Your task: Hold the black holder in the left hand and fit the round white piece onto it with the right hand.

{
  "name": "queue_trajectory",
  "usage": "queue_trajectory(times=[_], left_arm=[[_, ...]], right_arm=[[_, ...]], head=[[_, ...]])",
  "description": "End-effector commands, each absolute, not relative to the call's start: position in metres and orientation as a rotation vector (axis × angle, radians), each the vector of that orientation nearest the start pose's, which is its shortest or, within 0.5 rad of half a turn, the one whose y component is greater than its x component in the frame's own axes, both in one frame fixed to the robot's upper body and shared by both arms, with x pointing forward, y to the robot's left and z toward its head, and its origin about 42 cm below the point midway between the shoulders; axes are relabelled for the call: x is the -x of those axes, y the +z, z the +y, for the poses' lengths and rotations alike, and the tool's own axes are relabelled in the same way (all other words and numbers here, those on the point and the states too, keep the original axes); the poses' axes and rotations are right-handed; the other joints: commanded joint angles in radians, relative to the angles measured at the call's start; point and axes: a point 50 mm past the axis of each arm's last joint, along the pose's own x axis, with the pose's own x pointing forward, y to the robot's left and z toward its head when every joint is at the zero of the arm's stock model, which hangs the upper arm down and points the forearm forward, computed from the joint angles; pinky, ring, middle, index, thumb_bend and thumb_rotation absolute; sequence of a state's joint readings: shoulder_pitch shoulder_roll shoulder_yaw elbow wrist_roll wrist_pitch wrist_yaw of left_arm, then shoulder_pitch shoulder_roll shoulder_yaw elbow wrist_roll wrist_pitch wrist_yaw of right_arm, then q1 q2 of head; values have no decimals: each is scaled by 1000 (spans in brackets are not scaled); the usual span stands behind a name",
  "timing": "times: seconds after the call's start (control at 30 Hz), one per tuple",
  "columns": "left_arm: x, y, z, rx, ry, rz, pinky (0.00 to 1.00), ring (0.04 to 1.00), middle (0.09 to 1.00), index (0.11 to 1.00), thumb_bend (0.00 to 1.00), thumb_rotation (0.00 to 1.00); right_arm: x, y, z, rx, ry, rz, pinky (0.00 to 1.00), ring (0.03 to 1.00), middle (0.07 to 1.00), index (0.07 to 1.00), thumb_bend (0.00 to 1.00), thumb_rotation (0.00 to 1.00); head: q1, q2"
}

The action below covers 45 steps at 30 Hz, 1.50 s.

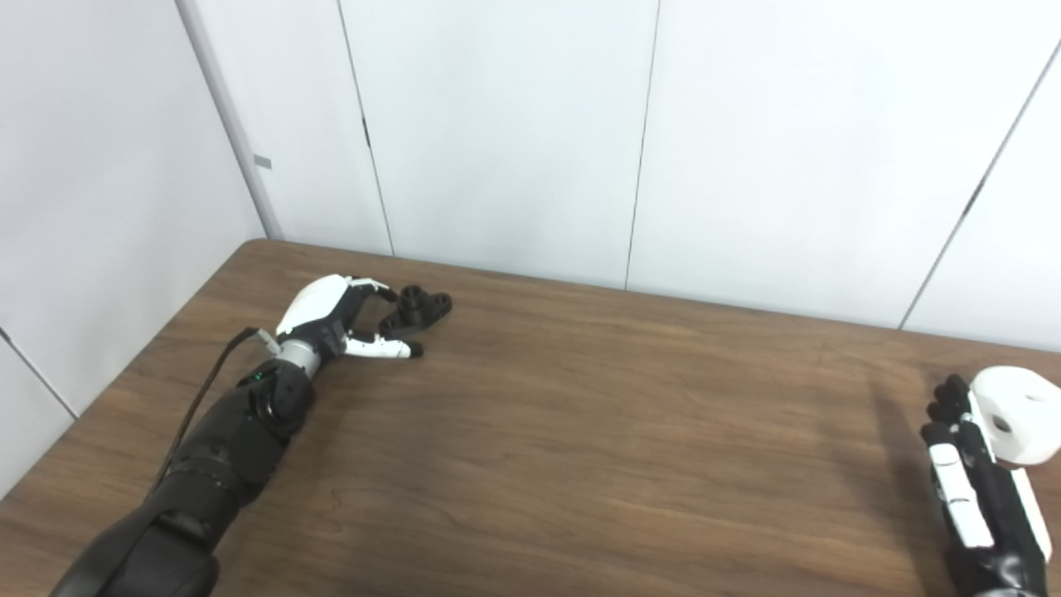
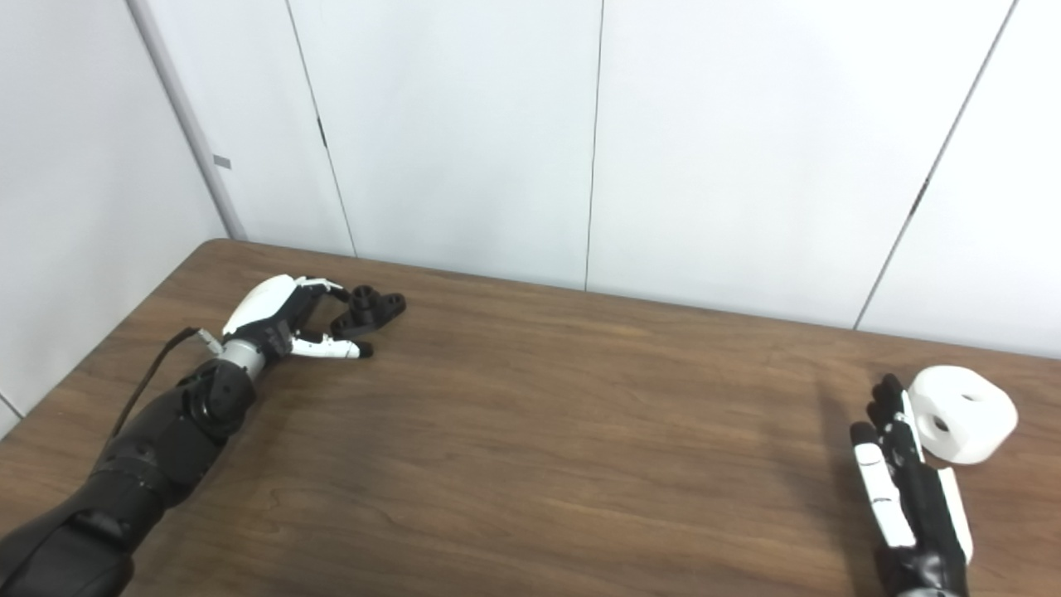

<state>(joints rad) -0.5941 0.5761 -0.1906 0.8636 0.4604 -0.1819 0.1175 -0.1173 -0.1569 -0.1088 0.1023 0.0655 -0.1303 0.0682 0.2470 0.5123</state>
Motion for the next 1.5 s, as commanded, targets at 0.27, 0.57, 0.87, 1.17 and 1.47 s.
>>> queue_trajectory(times=[0.27,0.57,0.87,1.17,1.47], left_arm=[[-464,169,409,-1100,13,37,1000,976,895,761,943,413],[-465,169,408,-1097,10,38,1000,976,894,765,949,416],[-465,171,407,-1097,21,16,1000,963,880,743,912,354],[-465,171,405,-1131,70,-123,987,912,757,486,525,50],[-466,172,404,-1145,68,-144,1000,939,747,484,522,49]], right_arm=[[-308,102,-273,54,-28,-123,1000,1000,1000,1000,315,771],[-309,102,-273,57,-21,-126,1000,1000,1000,1000,335,773],[-309,101,-273,62,-23,-121,1000,1000,1000,1000,357,794],[-309,103,-275,58,-20,-134,1000,1000,1000,1000,303,788],[-309,102,-272,43,-28,-137,1000,1000,1000,1000,310,756]], head=[[-6,2],[-7,3],[-3,6],[5,2],[-1,5]])
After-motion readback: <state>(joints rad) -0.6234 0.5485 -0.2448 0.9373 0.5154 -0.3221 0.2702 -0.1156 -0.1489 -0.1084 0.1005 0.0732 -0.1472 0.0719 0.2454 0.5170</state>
